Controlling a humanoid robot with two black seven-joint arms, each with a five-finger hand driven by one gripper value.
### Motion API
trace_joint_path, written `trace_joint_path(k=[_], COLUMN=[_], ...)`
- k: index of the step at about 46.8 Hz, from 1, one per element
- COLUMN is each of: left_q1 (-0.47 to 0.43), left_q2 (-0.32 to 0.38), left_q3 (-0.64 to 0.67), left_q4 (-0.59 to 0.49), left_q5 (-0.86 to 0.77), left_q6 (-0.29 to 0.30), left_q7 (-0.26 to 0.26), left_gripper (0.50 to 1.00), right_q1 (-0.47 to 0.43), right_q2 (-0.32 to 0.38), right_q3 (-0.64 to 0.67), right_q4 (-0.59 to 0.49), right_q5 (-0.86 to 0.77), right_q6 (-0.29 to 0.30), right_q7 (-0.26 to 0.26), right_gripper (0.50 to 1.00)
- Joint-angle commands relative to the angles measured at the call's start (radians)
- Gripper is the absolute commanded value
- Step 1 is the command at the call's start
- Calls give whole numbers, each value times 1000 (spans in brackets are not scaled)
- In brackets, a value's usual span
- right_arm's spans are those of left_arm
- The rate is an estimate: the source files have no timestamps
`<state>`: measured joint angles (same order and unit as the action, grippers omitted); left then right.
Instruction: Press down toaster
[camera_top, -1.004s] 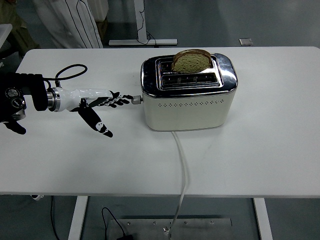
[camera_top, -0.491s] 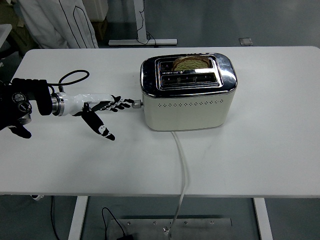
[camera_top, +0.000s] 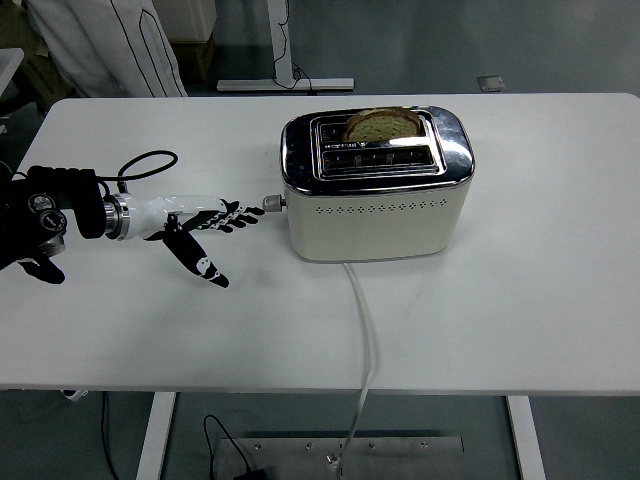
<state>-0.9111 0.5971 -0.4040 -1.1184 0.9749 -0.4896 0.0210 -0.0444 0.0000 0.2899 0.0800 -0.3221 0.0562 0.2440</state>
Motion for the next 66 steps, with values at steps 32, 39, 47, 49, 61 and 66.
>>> trace_joint_path(k=[32,39,47,49,61,66], left_q1=[-37,-121,-156,-157,-144,-144], left_q2=[228,247,230,221,179,176], left_q3=[-15,-15,-26,-33,-90,-92], left_q4=[3,5,8,8,87,159], left_q5=[-220,-355,-510,-557,-817,-927], left_q6=[-6,-6,9,19,55,54], left_q7=[-12,-12,-18,-18,-104,-131], left_gripper=[1000,1000,1000,1000,1000,1000], right_q1=[0,3,5,5,5,5], right_q2=[0,0,0,0,0,0], right_q3=[-1,-3,-3,-3,-3,-3], right_q4=[0,1,1,1,1,1], right_q5=[0,0,0,0,0,0], right_q6=[-1,-1,1,1,-1,1], right_q7=[0,0,1,1,1,1], right_gripper=[998,998,998,998,998,998])
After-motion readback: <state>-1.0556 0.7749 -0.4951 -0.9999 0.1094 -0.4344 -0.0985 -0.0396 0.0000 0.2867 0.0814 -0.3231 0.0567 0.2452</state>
